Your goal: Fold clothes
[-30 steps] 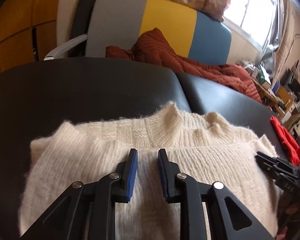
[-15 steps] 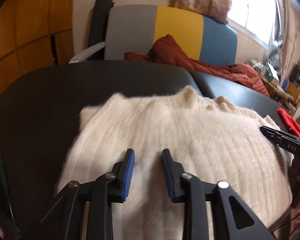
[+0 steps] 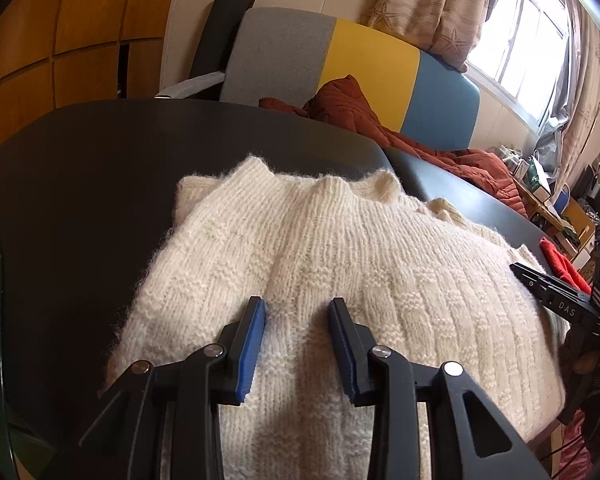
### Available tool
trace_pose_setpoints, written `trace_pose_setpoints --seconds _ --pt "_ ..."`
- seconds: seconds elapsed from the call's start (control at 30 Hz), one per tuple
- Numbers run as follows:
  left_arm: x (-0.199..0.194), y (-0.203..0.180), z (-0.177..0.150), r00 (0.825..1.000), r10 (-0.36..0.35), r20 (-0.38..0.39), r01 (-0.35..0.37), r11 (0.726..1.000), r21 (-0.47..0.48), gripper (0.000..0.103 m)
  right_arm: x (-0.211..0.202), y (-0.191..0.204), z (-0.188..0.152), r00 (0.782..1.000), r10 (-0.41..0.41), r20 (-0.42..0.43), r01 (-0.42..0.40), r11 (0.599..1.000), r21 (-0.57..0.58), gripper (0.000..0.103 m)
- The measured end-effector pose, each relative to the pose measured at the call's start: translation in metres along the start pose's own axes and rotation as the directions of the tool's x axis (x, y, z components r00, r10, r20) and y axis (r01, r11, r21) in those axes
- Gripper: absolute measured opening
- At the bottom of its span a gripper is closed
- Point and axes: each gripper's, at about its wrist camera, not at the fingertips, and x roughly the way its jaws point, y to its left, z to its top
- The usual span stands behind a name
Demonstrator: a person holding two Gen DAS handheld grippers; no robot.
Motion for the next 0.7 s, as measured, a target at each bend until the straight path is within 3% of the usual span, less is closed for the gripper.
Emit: trace_pose_setpoints --seconds 0.23,0.4,0.6,0.7 --pt "-0.036 0.028 0.007 1.000 -0.005 0.024 0.007 0.997 -0.079 0.034 0.002 -0.017 0.001 0.996 0.087 0.016 -0.088 0.993 0.075 0.029" --pt "-0.037 0.050 0.026 0.999 0.022 0.028 -0.020 0.997 -0.073 0.042 0.002 -0.014 0.001 0.996 0.089 0.017 -0.090 0.993 0.073 0.030" --pt "0.006 0.076 0.043 0.989 -0.052 -0.135 0.039 0.994 -0.100 0.044 0.001 -0.015 0.000 0.996 0.093 0.016 -0.094 0.993 0.073 0.031" --pt "0.021 0.080 0.046 0.981 -0.091 -0.172 0.072 0.991 -0.114 0.044 0.002 -0.016 0.000 0.995 0.101 0.017 -0.102 0.992 0.078 0.032"
